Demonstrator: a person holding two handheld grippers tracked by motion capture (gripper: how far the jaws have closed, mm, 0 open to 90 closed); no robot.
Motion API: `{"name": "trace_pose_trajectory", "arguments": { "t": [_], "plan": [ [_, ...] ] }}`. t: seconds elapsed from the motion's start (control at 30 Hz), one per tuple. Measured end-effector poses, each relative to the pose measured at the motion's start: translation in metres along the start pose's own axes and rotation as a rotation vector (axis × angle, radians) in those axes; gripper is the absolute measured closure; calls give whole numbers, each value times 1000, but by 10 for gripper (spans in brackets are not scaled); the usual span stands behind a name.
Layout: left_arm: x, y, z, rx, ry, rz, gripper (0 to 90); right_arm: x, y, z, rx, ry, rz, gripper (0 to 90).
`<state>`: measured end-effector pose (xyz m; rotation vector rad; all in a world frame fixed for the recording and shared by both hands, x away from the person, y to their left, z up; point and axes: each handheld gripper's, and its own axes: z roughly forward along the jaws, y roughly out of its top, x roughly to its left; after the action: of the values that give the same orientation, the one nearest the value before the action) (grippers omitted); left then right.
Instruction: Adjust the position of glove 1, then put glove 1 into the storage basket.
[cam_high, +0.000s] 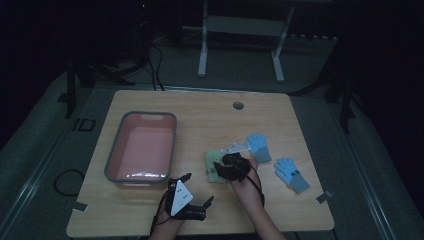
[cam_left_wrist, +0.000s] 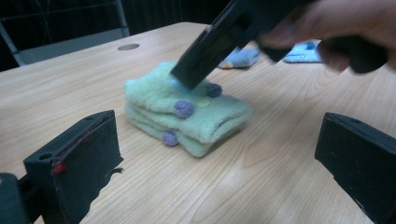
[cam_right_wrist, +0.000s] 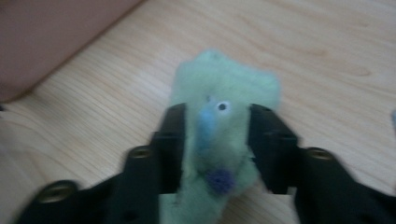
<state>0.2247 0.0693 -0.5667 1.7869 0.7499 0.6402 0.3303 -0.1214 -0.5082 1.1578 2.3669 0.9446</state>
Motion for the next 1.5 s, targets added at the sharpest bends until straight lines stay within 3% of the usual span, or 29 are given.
{"name": "trace_pose_trajectory", "arguments": {
  "t": [0.07, 0.1, 0.13, 0.2, 0.3, 0.4, 0.43, 0.47, 0.57, 0.77, 0.83, 0.93, 1.03, 1.1, 1.2, 1.43, 1.5],
  "plan": [
    [1, 1, 3, 43, -16, 6, 10, -7, 0, -7, -21, 34, 6, 421],
    [1, 1, 3, 43, -16, 6, 10, -7, 0, -7, -21, 34, 6, 421],
    [3, 3, 6, 83, -71, 0, 10, -15, 0, -12, -29, 71, 5, 281],
    [5, 3, 8, 107, -108, -18, 10, -22, -2, -15, -20, 124, 0, 180],
    [9, 6, 10, 139, -144, -43, 10, -31, -4, -19, -29, 218, 15, 138],
    [11, 7, 10, 141, -161, -58, 10, -33, -4, -22, -51, 244, -2, 138],
    [13, 9, 12, 150, -194, -73, 10, -33, -4, -22, -51, 244, -2, 139],
    [13, 10, 12, 153, -215, -61, 10, -37, -2, -25, -91, 243, -34, 141],
    [9, 12, 15, 178, -225, 0, 10, -43, 2, -30, -124, 231, -64, 139],
    [5, 18, 18, 192, -255, 58, 10, -60, 9, -35, -102, 244, -19, 135],
    [4, 23, 19, 187, -255, 85, 61, -63, 11, -35, -113, 262, -15, 105],
    [6, 30, 23, 190, -268, 123, 67, -65, 14, -32, -114, 298, -4, 105],
    [7, 36, 29, 177, -273, 169, 137, -67, 16, -24, -91, 307, -15, 179],
    [8, 40, 34, 177, -274, 209, 168, -67, 17, -18, -77, 274, -46, 295],
    [8, 43, 41, 191, -276, 249, 232, -67, 19, -8, -64, 291, -48, 398],
    [11, 41, 57, 242, -292, 335, 363, -66, 24, 24, 2, 316, -22, 367],
    [14, 39, 60, 264, -297, 342, 412, -64, 25, 34, 23, 326, -16, 349]
  ]
}}
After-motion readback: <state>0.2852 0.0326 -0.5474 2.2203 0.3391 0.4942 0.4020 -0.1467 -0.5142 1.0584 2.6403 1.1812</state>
